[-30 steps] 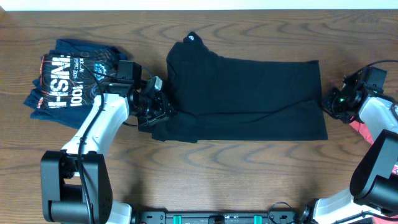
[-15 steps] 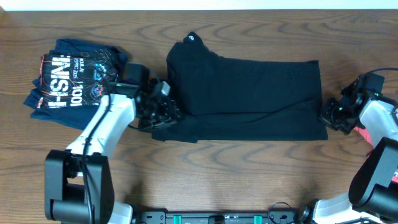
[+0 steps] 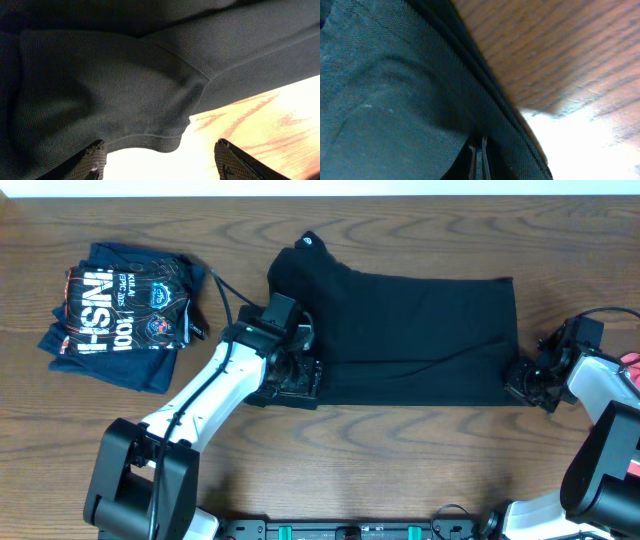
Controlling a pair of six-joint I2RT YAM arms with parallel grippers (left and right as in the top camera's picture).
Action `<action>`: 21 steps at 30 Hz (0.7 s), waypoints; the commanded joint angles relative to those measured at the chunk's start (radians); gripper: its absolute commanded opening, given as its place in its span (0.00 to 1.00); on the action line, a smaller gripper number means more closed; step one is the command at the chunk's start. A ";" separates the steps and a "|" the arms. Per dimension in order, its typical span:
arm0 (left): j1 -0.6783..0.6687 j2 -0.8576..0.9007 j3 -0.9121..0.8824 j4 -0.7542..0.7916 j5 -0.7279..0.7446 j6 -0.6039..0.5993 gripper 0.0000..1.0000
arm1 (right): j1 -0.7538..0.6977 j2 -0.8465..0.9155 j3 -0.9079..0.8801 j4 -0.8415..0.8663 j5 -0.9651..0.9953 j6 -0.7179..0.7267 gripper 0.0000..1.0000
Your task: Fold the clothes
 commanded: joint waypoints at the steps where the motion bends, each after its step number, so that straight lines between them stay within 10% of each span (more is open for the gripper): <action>1: -0.023 -0.005 -0.003 0.005 -0.043 0.066 0.71 | 0.007 -0.006 -0.021 -0.015 0.090 -0.014 0.06; 17: -0.146 0.094 -0.004 0.034 -0.047 0.144 0.72 | 0.007 -0.006 -0.021 -0.023 0.089 -0.014 0.06; 21: -0.157 0.109 -0.004 0.047 -0.114 0.143 0.40 | 0.007 -0.006 -0.021 -0.023 0.089 -0.014 0.06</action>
